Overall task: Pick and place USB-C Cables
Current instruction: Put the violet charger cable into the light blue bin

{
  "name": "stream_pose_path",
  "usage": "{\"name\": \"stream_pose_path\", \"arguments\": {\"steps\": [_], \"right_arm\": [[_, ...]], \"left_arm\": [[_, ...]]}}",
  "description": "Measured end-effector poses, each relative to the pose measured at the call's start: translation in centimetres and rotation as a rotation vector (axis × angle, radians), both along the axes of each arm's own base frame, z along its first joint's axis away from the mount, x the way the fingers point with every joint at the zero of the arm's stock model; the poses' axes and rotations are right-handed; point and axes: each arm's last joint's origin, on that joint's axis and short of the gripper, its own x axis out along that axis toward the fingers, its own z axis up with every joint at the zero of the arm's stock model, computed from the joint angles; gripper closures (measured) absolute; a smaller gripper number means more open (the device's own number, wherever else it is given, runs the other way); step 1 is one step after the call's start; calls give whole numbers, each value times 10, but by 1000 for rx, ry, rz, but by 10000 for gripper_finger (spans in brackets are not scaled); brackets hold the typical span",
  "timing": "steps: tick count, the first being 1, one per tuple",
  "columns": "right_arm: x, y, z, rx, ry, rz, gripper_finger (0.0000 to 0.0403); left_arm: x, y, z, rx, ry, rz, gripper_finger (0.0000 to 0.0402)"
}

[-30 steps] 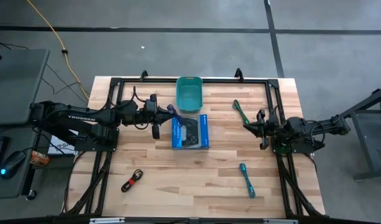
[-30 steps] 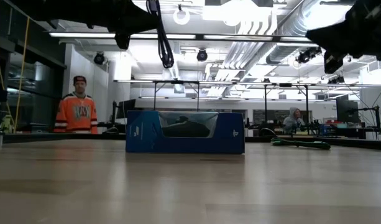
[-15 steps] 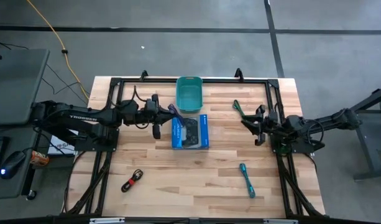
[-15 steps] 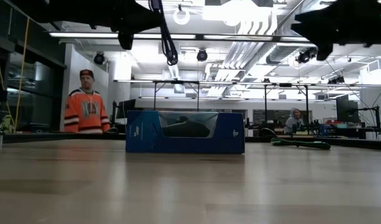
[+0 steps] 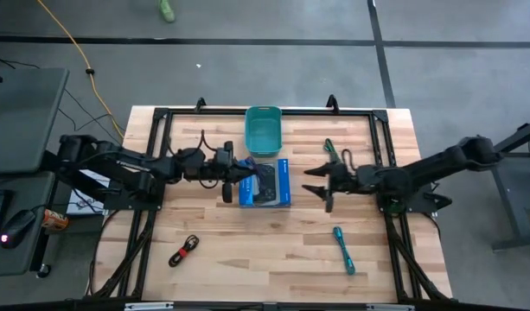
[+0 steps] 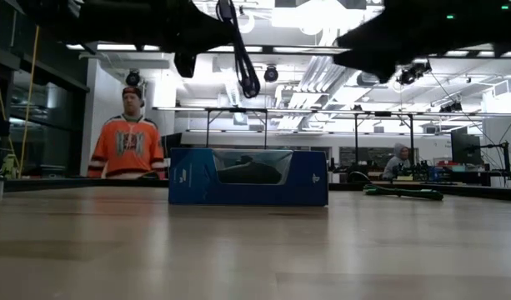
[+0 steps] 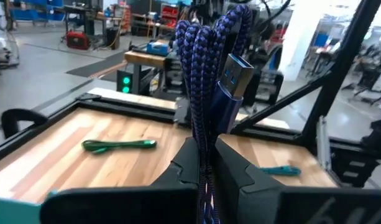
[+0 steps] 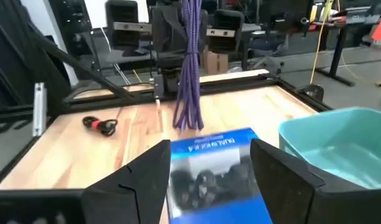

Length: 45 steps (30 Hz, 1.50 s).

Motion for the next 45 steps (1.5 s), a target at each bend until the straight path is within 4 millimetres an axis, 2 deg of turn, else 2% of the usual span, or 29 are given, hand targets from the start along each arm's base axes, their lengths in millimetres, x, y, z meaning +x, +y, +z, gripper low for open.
{"name": "stream_pose_path", "arguments": {"steps": [7, 12, 22, 29, 38, 41, 45], "right_arm": [[57, -3, -3, -39, 52, 19, 189], [94, -3, 4, -93, 67, 82, 189], [131, -10, 6, -96, 95, 171, 189], [147, -9, 2, -64, 106, 228, 190], [146, -9, 2, -57, 120, 241, 195], [145, -10, -1, -52, 157, 240, 219], [145, -11, -1, -30, 155, 232, 282]], "left_arm": [[3, -8, -1, 2, -9, -27, 401], [3, -11, -1, 18, -2, -40, 401], [3, -15, -1, 35, 2, -51, 401], [3, -15, -2, 35, 6, -50, 401], [3, -15, -3, 44, 26, -51, 401], [3, -15, -3, 48, 26, -51, 401], [3, -15, -4, 61, 28, -52, 398]]}}
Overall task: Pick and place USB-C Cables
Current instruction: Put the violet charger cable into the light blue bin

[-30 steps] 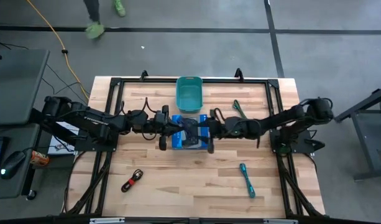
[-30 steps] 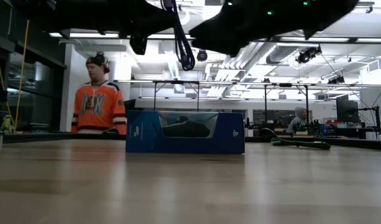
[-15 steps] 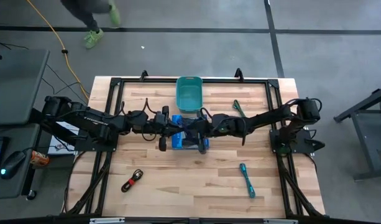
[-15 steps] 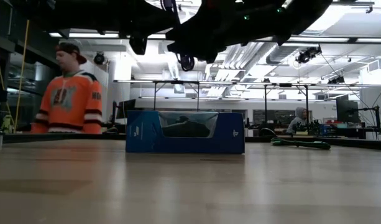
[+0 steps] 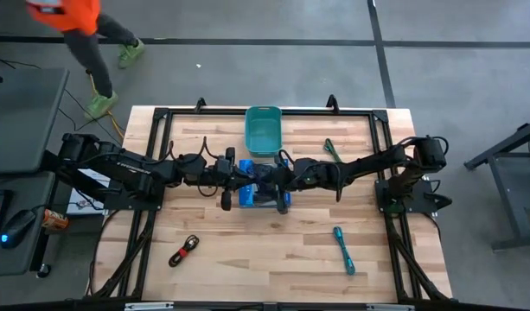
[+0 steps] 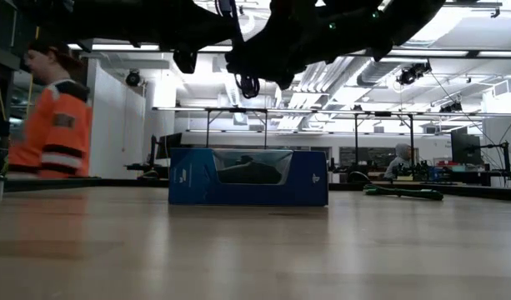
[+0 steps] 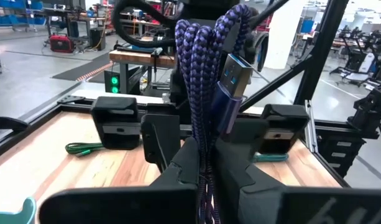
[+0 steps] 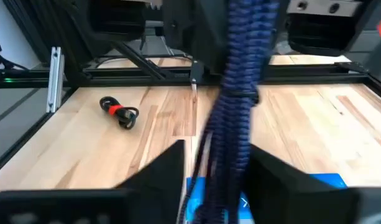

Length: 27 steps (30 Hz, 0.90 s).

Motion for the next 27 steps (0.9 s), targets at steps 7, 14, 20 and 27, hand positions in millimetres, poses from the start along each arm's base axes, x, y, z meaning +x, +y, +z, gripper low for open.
{"name": "stream_pose_path", "arguments": {"steps": [7, 14, 20, 27], "right_arm": [[0, -1, 0, 0, 4, -2, 388], [0, -1, -2, 0, 17, -1, 393], [-6, -1, 3, -6, 59, 0, 394], [-41, -5, 16, -55, 118, -80, 398]], "left_arm": [[0, 0, 0, -1, 0, 0, 374], [0, 0, -1, -2, 5, 0, 338], [-4, 0, -1, 14, 61, 6, 285], [-27, 0, 13, 43, 123, 66, 236]]}}
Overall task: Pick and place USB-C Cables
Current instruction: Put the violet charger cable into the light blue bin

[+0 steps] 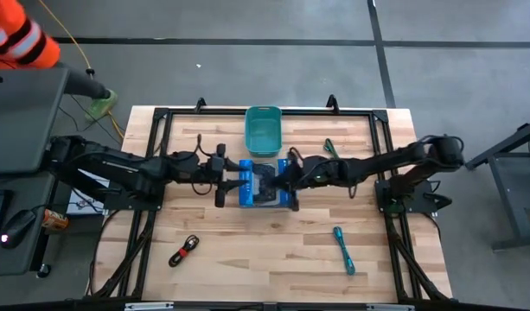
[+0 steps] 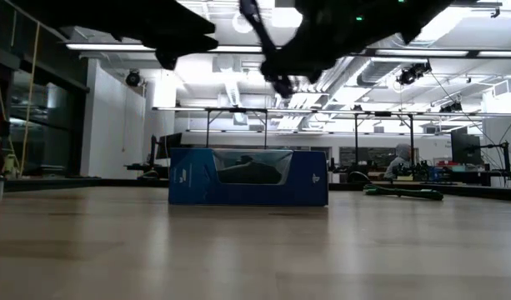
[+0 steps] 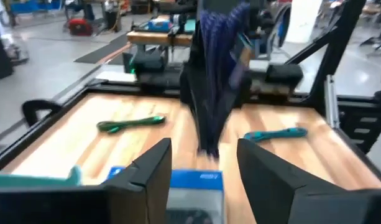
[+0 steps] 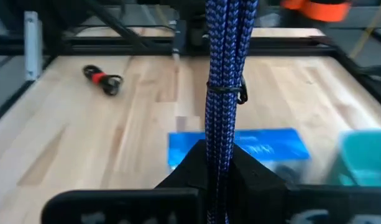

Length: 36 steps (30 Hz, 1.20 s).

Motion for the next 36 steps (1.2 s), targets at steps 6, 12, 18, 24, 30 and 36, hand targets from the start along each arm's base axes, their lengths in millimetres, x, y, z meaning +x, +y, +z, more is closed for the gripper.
{"name": "stream_pose_path", "arguments": {"steps": [6, 12, 18, 24, 30, 36], "right_arm": [[-51, -5, -7, 17, -105, -103, 398], [-88, -7, -12, 25, -318, -119, 398], [-96, -10, -6, 12, -368, -111, 398], [-95, -11, -9, 16, -344, -114, 398], [-95, -12, -9, 29, -342, -142, 398], [-71, -24, 21, -23, -251, -324, 398]], "left_arm": [[-23, 1, 6, 43, -4, 79, 232], [-41, 11, -10, 94, -101, 133, 232], [-47, 18, -23, 80, -87, 117, 232], [-47, 17, -23, 59, -88, 74, 232], [-47, 17, -23, 68, -86, 83, 232], [-47, 17, -20, 97, -110, 83, 232]]}}
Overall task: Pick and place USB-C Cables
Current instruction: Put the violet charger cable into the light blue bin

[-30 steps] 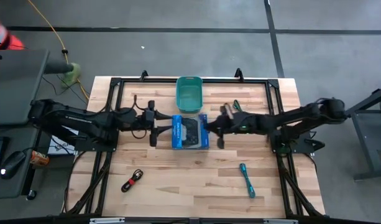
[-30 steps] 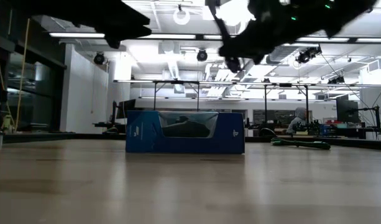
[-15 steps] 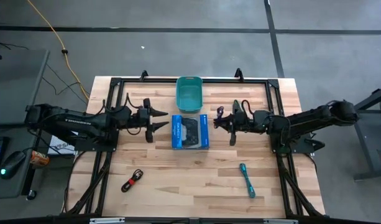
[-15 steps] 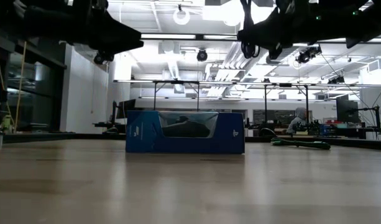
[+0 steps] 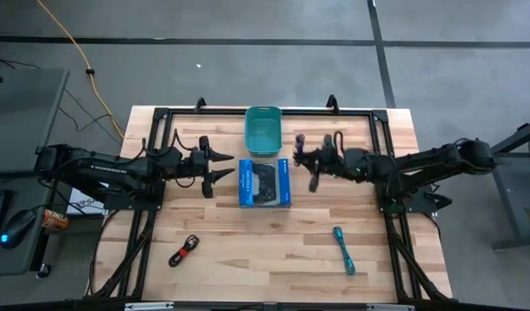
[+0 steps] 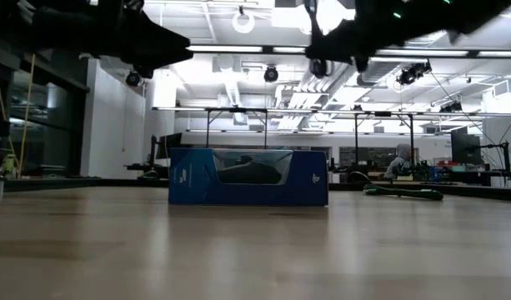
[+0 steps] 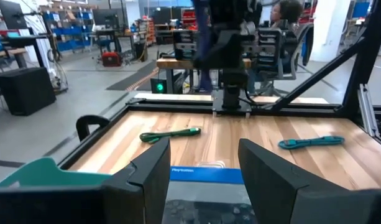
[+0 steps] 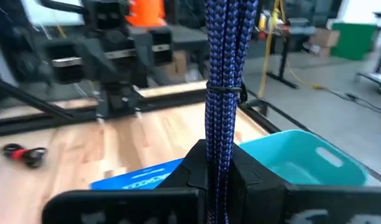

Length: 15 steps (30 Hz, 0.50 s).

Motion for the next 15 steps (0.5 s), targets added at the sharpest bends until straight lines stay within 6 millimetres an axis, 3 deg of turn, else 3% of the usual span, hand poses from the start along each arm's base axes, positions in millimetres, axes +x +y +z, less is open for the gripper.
{"name": "stream_pose_path", "arguments": {"steps": [7, 12, 15], "right_arm": [[51, -38, 52, 46, 181, -107, 398], [92, -72, 62, 116, 318, -156, 398], [115, -93, 56, 161, 407, -194, 398]], "left_arm": [[0, 0, 2, 4, -20, 0, 232], [0, 0, 2, 4, -21, 0, 232], [0, 0, 2, 4, -21, 0, 232]]}}
